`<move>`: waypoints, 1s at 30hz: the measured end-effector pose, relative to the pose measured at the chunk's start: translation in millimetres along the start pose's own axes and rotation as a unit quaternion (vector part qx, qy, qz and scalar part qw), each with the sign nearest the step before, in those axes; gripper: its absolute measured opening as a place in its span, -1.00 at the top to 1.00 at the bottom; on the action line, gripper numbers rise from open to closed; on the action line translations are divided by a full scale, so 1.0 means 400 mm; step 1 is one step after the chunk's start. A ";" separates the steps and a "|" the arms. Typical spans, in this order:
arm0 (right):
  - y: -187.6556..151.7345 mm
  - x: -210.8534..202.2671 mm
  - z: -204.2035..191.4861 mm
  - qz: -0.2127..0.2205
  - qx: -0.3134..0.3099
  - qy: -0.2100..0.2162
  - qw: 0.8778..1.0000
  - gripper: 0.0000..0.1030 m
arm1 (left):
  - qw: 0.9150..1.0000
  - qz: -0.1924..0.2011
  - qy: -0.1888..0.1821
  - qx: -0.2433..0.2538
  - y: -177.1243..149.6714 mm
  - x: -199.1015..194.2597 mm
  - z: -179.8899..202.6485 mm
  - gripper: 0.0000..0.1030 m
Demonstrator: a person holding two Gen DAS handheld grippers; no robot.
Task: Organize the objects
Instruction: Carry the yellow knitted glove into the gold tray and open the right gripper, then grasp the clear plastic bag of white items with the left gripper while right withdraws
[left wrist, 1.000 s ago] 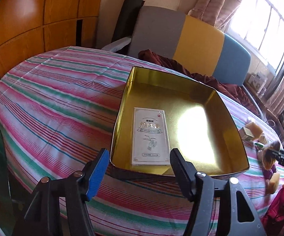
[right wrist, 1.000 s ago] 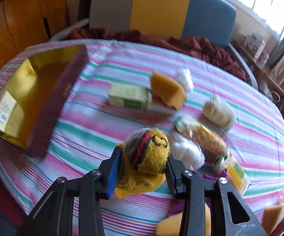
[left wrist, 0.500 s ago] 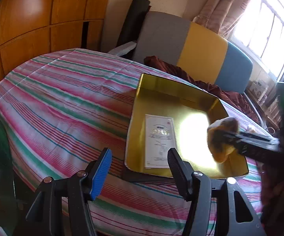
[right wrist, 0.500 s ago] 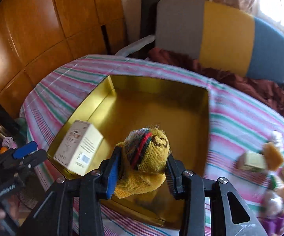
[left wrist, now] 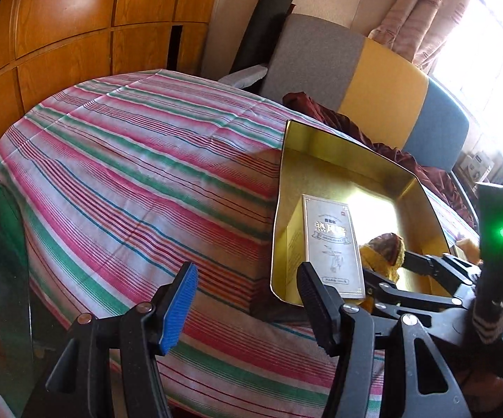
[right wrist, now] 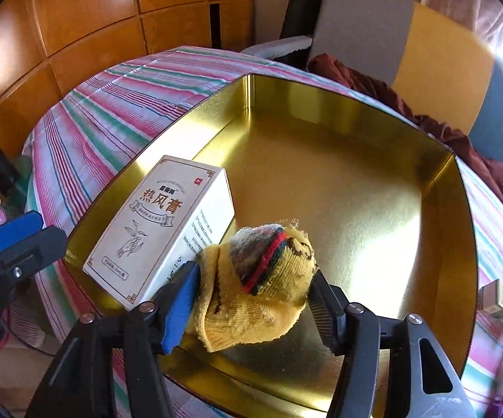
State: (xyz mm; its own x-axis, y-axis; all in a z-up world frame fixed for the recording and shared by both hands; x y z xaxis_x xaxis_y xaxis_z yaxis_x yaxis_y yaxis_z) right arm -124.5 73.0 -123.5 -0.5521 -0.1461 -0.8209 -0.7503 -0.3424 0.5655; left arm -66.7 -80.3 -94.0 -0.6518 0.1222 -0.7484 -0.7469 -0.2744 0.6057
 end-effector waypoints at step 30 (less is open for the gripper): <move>0.029 -0.369 0.082 0.151 0.040 -0.100 0.983 -0.68 | 0.998 0.027 -0.018 0.046 0.003 -0.072 0.105 -0.17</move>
State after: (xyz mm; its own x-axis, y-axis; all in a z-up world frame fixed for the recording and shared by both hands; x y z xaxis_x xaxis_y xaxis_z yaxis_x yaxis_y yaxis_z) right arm -63.5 121.2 6.7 -0.8082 -0.0411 -0.5875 -0.5635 -0.2361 0.7917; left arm -54.3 -44.2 -60.5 -0.6944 0.1451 -0.7048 -0.7185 -0.1933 0.6681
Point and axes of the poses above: each gripper's, at about its wrist camera, not at the fingertips, and x roughly the way its jaws point, z to its right, y to its top, the point moved 6 cm from there along x, roughly the way its jaws point, and after that the axes turned 4 degrees about -x, right-handed, at the moved point
